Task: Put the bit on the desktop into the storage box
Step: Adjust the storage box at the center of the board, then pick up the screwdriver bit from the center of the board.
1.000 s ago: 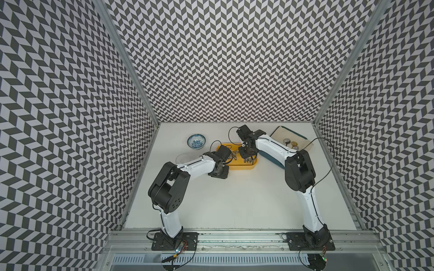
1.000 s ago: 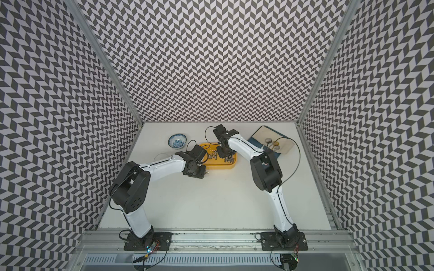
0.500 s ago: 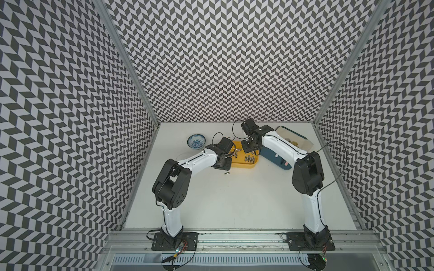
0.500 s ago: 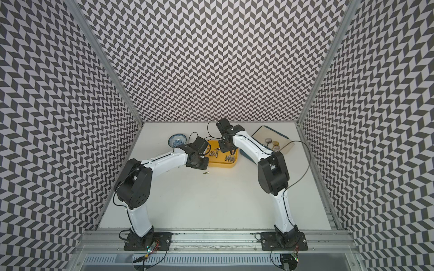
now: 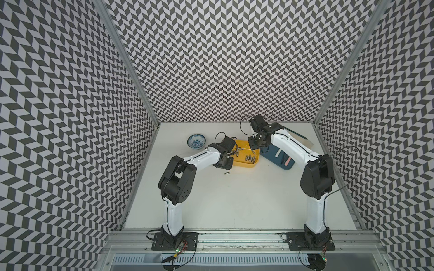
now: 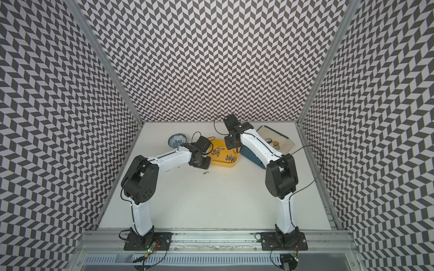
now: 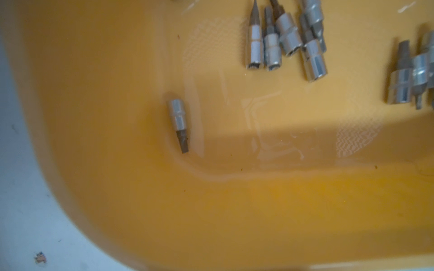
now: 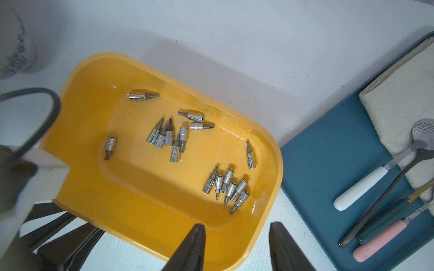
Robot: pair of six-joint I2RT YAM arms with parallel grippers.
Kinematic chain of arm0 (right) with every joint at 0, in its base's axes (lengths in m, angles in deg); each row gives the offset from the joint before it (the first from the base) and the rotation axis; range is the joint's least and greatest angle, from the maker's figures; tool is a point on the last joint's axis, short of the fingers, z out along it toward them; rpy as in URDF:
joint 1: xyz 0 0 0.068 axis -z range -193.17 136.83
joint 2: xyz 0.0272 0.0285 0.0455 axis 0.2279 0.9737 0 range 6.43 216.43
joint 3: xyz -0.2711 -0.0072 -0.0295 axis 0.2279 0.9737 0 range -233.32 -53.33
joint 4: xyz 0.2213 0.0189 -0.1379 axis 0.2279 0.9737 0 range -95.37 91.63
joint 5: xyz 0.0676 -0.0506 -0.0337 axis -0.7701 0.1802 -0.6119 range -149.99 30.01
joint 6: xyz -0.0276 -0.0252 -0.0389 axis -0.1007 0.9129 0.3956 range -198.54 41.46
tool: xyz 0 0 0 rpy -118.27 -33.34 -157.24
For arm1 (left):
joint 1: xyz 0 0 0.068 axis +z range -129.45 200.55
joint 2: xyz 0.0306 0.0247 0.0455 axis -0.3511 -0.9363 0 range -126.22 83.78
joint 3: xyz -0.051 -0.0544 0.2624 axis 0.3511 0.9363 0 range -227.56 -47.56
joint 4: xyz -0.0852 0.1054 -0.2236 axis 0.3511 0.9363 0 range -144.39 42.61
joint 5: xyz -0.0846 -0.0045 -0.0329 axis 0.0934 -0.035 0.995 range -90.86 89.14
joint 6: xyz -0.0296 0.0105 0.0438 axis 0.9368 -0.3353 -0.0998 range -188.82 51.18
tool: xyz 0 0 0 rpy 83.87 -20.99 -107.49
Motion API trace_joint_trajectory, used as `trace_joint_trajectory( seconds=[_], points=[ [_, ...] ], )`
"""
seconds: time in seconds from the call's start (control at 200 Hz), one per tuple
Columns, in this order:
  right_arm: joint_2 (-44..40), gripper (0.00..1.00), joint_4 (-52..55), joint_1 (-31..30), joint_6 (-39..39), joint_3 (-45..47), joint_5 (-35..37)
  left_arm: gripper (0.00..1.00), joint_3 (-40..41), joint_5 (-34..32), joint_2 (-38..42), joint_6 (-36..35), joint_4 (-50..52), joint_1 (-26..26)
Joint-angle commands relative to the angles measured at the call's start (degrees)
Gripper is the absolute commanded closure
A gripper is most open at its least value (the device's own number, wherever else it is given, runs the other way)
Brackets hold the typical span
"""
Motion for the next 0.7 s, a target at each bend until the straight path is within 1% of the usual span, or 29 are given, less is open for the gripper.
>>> trace_joint_trajectory(
  seconds=[0.0,0.255,0.546,0.696],
  points=[
    [-1.99,0.51,-0.49,0.14,-0.42,0.22,-0.21,0.60,2.78,1.31,3.55,0.04,-0.61,-0.56],
    [-2.06,0.51,-0.49,0.13,-0.57,-0.14,-0.58,0.60,4.82,1.44,5.29,-0.31,-1.05,-2.42],
    [-2.17,0.51,-0.40,0.30,-0.49,0.04,-0.51,0.59,4.26,2.29,3.56,-0.97,-0.89,-3.48],
    [-2.08,0.51,-0.40,0.30,-0.40,-0.31,-0.85,0.60,4.13,1.07,2.91,-1.25,-0.77,-3.75]
  ],
)
